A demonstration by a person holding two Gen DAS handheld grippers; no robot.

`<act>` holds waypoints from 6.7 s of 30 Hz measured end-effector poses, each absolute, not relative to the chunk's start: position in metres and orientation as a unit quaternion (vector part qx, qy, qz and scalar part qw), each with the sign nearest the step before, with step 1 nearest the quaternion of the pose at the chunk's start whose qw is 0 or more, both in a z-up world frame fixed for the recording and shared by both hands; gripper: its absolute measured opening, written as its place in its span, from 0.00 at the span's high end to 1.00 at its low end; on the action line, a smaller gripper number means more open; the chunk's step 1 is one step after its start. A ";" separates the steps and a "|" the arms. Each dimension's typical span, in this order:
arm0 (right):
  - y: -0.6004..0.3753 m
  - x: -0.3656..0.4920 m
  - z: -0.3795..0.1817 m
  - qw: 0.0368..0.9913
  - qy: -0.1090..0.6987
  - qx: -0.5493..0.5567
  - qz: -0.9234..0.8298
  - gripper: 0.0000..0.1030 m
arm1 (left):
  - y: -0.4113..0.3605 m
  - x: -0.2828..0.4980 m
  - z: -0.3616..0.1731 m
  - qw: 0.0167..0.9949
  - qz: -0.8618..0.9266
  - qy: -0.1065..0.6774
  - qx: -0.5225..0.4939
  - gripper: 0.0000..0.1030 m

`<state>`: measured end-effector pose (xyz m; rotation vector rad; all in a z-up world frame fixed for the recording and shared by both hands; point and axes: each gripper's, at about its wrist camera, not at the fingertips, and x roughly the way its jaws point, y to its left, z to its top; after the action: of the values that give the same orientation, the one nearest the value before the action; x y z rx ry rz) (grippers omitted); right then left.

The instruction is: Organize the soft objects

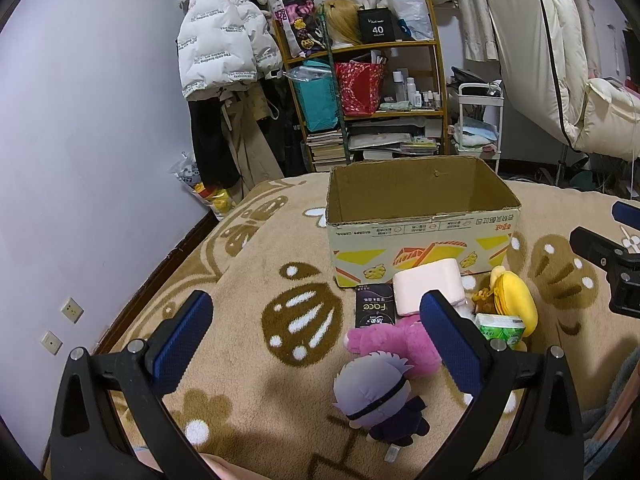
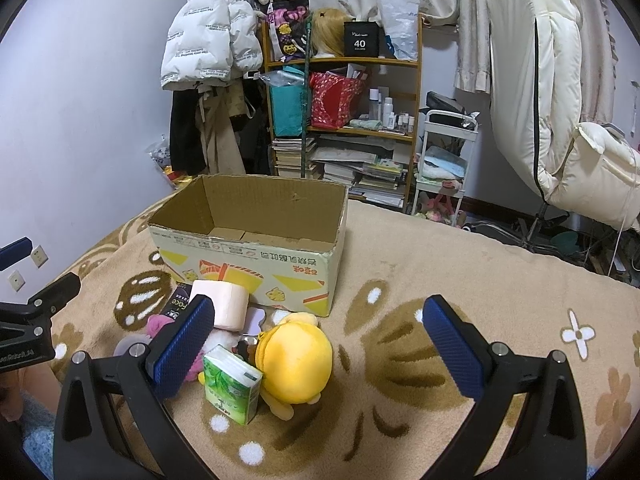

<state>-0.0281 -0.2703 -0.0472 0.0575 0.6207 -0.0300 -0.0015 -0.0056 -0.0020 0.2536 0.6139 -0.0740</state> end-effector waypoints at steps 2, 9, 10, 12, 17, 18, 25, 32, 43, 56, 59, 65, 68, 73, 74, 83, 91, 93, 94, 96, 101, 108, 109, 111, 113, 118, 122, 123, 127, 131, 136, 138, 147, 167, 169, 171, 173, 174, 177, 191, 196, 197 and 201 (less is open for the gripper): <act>-0.267 -0.028 -0.047 0.952 0.306 0.027 -0.014 0.00 | -0.004 -0.002 -0.003 0.945 -0.036 0.302 0.123 0.01; -0.267 -0.029 -0.045 0.952 0.306 0.026 -0.014 0.00 | -0.005 -0.002 -0.004 0.944 -0.034 0.302 0.126 0.01; -0.267 -0.029 -0.045 0.952 0.306 0.026 -0.013 0.00 | -0.004 -0.002 -0.004 0.944 -0.033 0.303 0.126 0.01; -0.267 -0.029 -0.044 0.952 0.306 0.026 -0.014 0.00 | -0.003 -0.001 -0.005 0.944 -0.033 0.304 0.125 0.01; -0.265 -0.031 -0.049 0.951 0.307 0.022 -0.011 0.00 | -0.004 -0.002 -0.007 0.944 -0.033 0.304 0.125 0.01; -0.265 -0.031 -0.049 0.951 0.307 0.021 -0.010 0.00 | -0.004 -0.002 -0.007 0.944 -0.033 0.304 0.125 0.01; -0.265 -0.031 -0.049 0.951 0.308 0.021 -0.010 0.00 | -0.004 0.001 -0.010 0.943 -0.031 0.307 0.127 0.01; -0.265 -0.031 -0.049 0.951 0.308 0.020 -0.010 0.00 | -0.004 0.001 -0.011 0.942 -0.033 0.309 0.126 0.01; -0.267 -0.019 -0.059 0.941 0.337 0.024 -0.007 0.00 | -0.001 0.018 -0.025 0.921 -0.053 0.375 0.097 0.01; -0.281 0.013 -0.083 0.918 0.388 0.087 0.005 0.00 | -0.007 0.057 -0.061 0.864 -0.084 0.495 0.035 0.01; -0.282 0.021 -0.091 0.911 0.402 0.090 0.006 0.00 | -0.006 0.066 -0.071 0.848 -0.088 0.523 0.016 0.01; -0.281 0.036 -0.107 0.899 0.427 0.098 0.014 0.00 | -0.006 0.082 -0.096 0.804 -0.106 0.584 -0.018 0.01; -0.280 0.047 -0.119 0.885 0.449 0.121 0.027 0.00 | -0.010 0.086 -0.106 0.792 -0.100 0.602 -0.009 0.01; -0.274 0.061 -0.138 0.870 0.477 0.120 0.028 0.00 | -0.009 0.095 -0.124 0.764 -0.091 0.638 -0.010 0.01; -0.274 0.063 -0.142 0.867 0.483 0.118 0.026 0.00 | -0.008 0.097 -0.127 0.759 -0.090 0.644 -0.014 0.01; -0.280 0.070 -0.176 0.827 0.545 0.135 0.024 0.00 | -0.004 0.113 -0.157 0.703 -0.070 0.707 -0.025 0.01; -0.272 0.068 -0.175 0.821 0.550 0.135 0.065 0.22 | -0.012 0.115 -0.170 0.693 -0.068 0.718 0.004 0.34; -0.269 0.066 -0.174 0.825 0.547 0.125 0.059 0.22 | -0.019 0.108 -0.169 0.702 -0.067 0.708 0.020 0.36; -0.268 0.065 -0.173 0.827 0.546 0.120 0.057 0.23 | -0.021 0.106 -0.166 0.709 -0.070 0.702 0.025 0.37; -0.267 0.062 -0.171 0.830 0.543 0.117 0.058 0.24 | -0.023 0.105 -0.158 0.722 -0.071 0.688 0.034 0.38; -0.269 0.056 -0.159 0.842 0.527 0.111 0.046 0.24 | -0.021 0.094 -0.135 0.763 -0.057 0.642 0.045 0.38; -0.277 0.036 -0.124 0.878 0.461 0.121 0.043 0.24 | -0.011 0.078 -0.084 0.831 -0.037 0.553 0.042 0.38; -0.278 0.031 -0.115 0.886 0.444 0.125 0.045 0.25 | -0.011 0.077 -0.078 0.841 -0.032 0.538 0.041 0.38; -0.279 0.023 -0.103 0.897 0.422 0.126 0.047 0.25 | -0.006 0.064 -0.071 0.858 -0.025 0.511 0.039 0.38; -0.277 0.014 -0.088 0.912 0.390 0.120 0.046 0.25 | -0.006 0.052 -0.057 0.878 -0.014 0.477 0.036 0.38; -0.268 0.001 -0.058 0.940 0.323 0.099 0.044 0.26 | 0.002 0.040 -0.021 0.928 -0.002 0.372 0.033 0.38; -0.264 0.000 -0.041 0.954 0.288 0.074 0.042 0.26 | -0.005 0.029 0.013 0.954 -0.004 0.298 0.034 0.38; -0.262 0.002 -0.038 0.955 0.283 0.071 0.044 0.26 | -0.006 0.032 0.018 0.957 -0.011 0.286 0.034 0.38; -0.258 0.011 -0.033 0.960 0.269 0.060 0.050 0.26 | -0.018 0.040 0.034 0.965 -0.023 0.258 0.049 0.38; -0.252 0.021 -0.027 0.965 0.254 0.043 0.051 0.26 | -0.030 0.055 0.044 0.970 -0.026 0.231 0.067 0.38; -0.254 0.040 -0.025 0.967 0.246 0.036 0.050 0.26 | -0.040 0.084 0.045 0.974 -0.031 0.212 0.070 0.38; -0.254 0.044 -0.025 0.968 0.244 0.033 0.046 0.26 | -0.045 0.094 0.043 0.975 -0.027 0.206 0.076 0.37; -0.265 0.093 -0.036 0.967 0.247 0.043 0.037 0.25 | -0.060 0.124 0.021 0.973 -0.039 0.213 0.082 0.37; -0.273 0.116 -0.067 0.958 0.275 0.066 0.055 0.25 | -0.074 0.158 -0.025 0.956 -0.073 0.269 0.093 0.35; -0.273 0.115 -0.067 0.956 0.278 0.073 0.057 0.24 | -0.073 0.159 -0.024 0.956 -0.071 0.272 0.090 0.35; -0.275 0.115 -0.066 0.953 0.283 0.090 0.063 0.24 | -0.072 0.160 -0.022 0.955 -0.073 0.272 0.088 0.35; -0.275 0.115 -0.066 0.954 0.281 0.090 0.060 0.24 | -0.072 0.160 -0.021 0.955 -0.075 0.274 0.088 0.35; -0.275 0.114 -0.066 0.954 0.280 0.087 0.059 0.24 | -0.072 0.159 -0.021 0.955 -0.076 0.273 0.088 0.35; -0.275 0.115 -0.066 0.952 0.284 0.095 0.064 0.21 | -0.075 0.157 -0.021 0.956 -0.069 0.268 0.097 0.24; -0.275 0.103 -0.059 0.955 0.271 0.098 0.065 0.00 | -0.070 0.151 -0.025 0.953 -0.042 0.278 0.111 0.04; -0.271 0.092 -0.054 0.956 0.273 0.091 0.063 0.00 | -0.063 0.140 -0.024 0.945 -0.066 0.302 0.105 0.03; -0.271 0.090 -0.053 0.956 0.272 0.088 0.064 0.00 | -0.061 0.136 -0.024 0.944 -0.068 0.307 0.101 0.03; -0.267 0.074 -0.047 0.958 0.268 0.082 0.062 0.00 | -0.057 0.120 -0.019 0.943 -0.062 0.311 0.102 0.03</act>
<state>0.0741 -0.2669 -0.0469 0.1673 0.5433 0.1264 0.1200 -0.0571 -0.0187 0.2078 0.6339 -0.1274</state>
